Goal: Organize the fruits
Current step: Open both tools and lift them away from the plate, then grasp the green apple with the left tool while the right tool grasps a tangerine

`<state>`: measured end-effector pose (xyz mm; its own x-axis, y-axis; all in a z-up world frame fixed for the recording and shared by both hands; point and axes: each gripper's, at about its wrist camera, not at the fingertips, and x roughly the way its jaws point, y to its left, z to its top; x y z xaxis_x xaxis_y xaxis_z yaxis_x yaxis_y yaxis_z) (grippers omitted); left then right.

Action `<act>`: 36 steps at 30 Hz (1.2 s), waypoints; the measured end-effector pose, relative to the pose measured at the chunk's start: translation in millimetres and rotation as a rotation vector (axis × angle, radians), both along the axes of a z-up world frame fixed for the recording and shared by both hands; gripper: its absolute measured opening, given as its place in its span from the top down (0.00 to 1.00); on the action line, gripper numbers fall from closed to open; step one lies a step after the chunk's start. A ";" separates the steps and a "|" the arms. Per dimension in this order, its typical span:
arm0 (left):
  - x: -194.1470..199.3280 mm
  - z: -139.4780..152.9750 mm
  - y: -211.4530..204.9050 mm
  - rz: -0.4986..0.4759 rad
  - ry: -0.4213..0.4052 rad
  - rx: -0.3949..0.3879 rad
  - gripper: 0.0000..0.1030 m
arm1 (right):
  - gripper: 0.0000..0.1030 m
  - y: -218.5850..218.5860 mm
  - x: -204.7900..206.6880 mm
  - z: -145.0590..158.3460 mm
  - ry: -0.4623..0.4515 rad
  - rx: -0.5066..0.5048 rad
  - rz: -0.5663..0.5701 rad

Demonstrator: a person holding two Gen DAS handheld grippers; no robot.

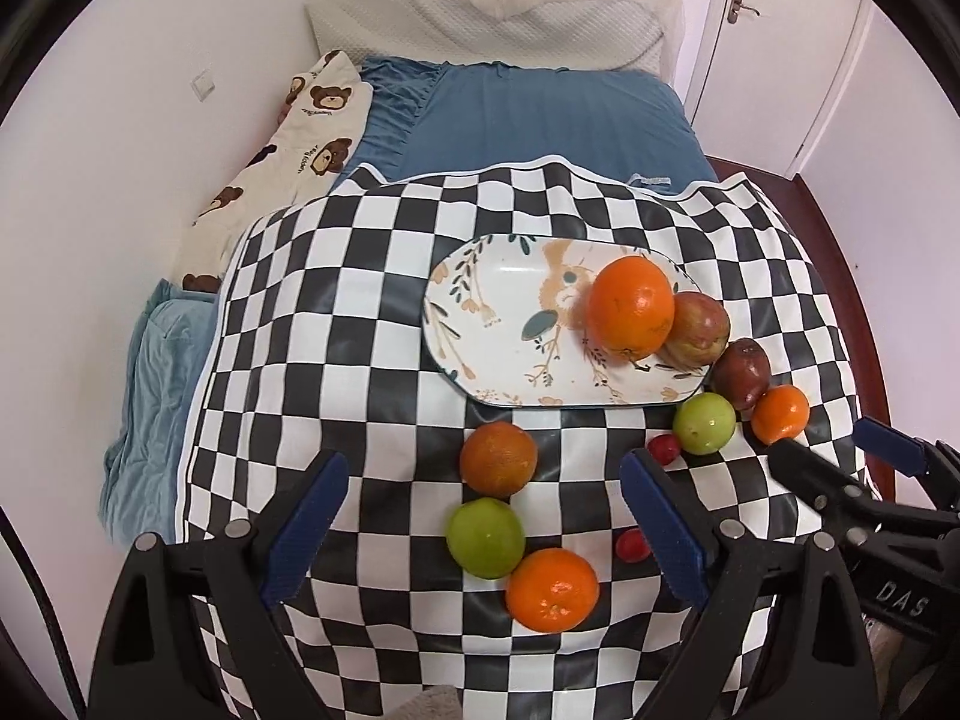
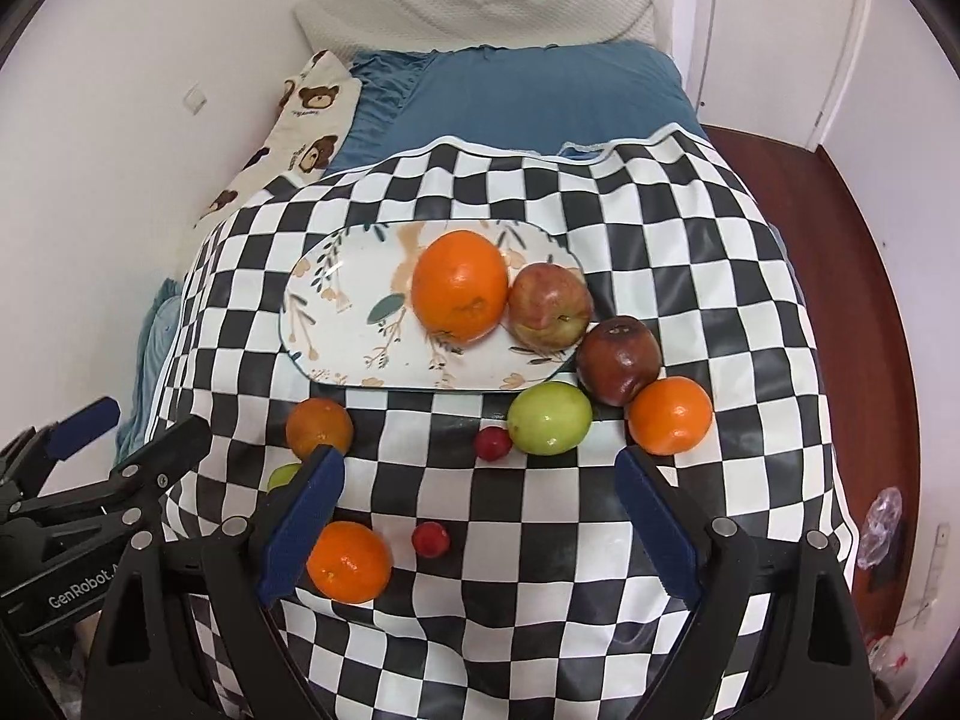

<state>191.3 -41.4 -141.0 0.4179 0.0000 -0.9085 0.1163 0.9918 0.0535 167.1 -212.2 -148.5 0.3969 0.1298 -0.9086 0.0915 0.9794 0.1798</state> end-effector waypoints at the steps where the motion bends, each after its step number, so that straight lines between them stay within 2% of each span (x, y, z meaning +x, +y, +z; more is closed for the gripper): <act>1: 2.5 -3.1 -3.3 -0.001 0.011 -0.002 0.10 | 0.09 -5.1 0.3 -0.5 0.000 0.001 -0.011; 7: 22.3 -32.5 -28.5 -0.017 0.090 -0.032 0.10 | 0.09 -62.0 10.6 -20.8 0.049 0.065 -0.137; 10: 32.0 -53.6 -44.1 -0.032 0.136 -0.037 0.10 | 0.09 -101.6 20.9 -50.3 0.115 0.120 -0.228; 15: 43.3 -83.9 -67.6 -0.039 0.196 -0.042 0.10 | 0.09 -143.0 36.1 -96.9 0.187 0.245 -0.316; 18: 45.9 -94.6 -83.2 -0.070 0.219 -0.039 0.10 | 0.10 -156.9 48.1 -120.7 0.230 0.249 -0.340; 20: 47.2 -101.8 -96.9 -0.107 0.233 -0.033 0.10 | 0.13 -163.2 53.4 -138.1 0.267 0.249 -0.349; 22: 49.1 -109.9 -112.1 -0.161 0.258 -0.037 0.10 | 0.26 -164.0 55.5 -155.5 0.299 0.283 -0.343; 24: 50.3 -118.5 -127.1 -0.198 0.275 -0.034 0.10 | 0.35 -163.6 55.7 -166.9 0.300 0.328 -0.331; 31: 51.0 -132.0 -170.1 -0.319 0.280 -0.024 0.10 | 0.36 -167.4 40.9 -161.6 0.245 0.340 -0.327; 33: 49.8 -139.2 -182.9 -0.364 0.285 -0.001 0.14 | 0.36 -174.0 31.8 -156.6 0.237 0.336 -0.338; 35: 49.1 -148.0 -191.7 -0.391 0.303 0.023 0.32 | 0.36 -179.9 25.4 -152.5 0.232 0.330 -0.344; 36: 47.8 -153.8 -196.8 -0.404 0.304 0.051 0.34 | 0.36 -182.5 22.6 -150.8 0.233 0.327 -0.345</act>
<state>239.1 -238.2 -294.8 0.1102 -0.0593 -0.9921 0.5080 0.8613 0.0050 189.7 -394.7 -299.2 0.2592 0.3187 -0.9117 0.4723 0.7816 0.4075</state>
